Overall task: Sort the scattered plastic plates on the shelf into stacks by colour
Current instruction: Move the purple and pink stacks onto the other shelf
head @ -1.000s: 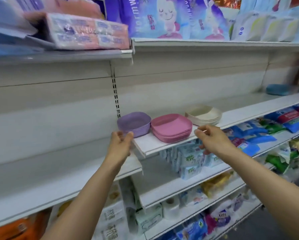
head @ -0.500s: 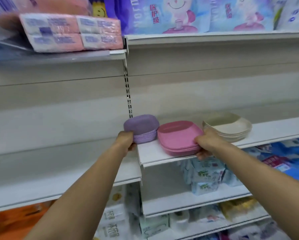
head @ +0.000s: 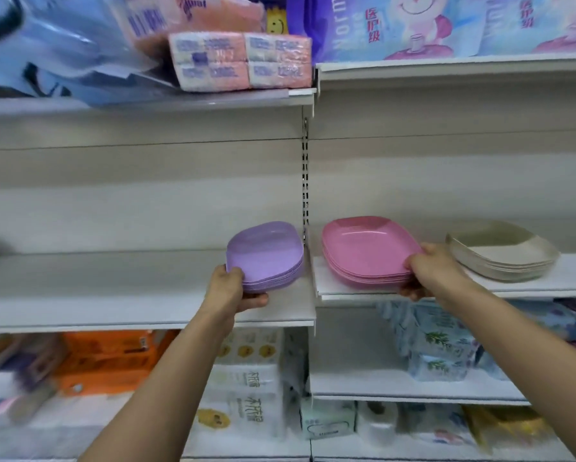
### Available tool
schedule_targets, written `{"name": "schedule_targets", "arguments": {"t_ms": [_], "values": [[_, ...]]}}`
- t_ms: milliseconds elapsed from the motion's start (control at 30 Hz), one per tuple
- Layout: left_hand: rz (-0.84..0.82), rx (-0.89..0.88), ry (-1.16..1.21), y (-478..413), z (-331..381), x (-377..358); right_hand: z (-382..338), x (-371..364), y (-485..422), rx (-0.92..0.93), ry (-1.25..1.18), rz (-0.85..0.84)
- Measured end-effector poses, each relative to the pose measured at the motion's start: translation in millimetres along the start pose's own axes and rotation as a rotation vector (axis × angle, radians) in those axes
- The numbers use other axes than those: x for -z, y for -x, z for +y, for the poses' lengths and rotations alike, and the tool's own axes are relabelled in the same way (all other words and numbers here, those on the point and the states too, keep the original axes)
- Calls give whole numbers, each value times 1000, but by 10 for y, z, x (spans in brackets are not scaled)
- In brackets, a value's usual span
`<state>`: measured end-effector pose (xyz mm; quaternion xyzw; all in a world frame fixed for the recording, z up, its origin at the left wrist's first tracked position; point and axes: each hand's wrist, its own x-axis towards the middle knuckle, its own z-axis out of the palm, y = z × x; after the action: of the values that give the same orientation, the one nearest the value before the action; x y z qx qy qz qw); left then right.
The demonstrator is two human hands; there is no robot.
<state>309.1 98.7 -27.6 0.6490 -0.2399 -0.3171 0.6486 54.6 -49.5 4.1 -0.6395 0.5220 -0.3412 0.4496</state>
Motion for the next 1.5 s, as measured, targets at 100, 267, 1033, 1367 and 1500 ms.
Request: {"name": "schedule_targets", "arguments": {"t_ms": [100, 267, 1033, 1367, 1500], "values": [[48, 9, 45, 225, -51, 383, -109, -272, 160, 54, 40, -82], [156, 4, 84, 484, -117, 1145, -306, -890, 482, 83, 15, -184], [405, 31, 35, 646, -83, 5536, -1339, -4977, 2142, -23, -141, -438], [482, 47, 63, 200, -62, 6696, -1862, -6372, 2096, 36, -95, -505], [498, 40, 36, -195, -27, 7111, -2051, -6956, 1907, 28, -116, -510]]}}
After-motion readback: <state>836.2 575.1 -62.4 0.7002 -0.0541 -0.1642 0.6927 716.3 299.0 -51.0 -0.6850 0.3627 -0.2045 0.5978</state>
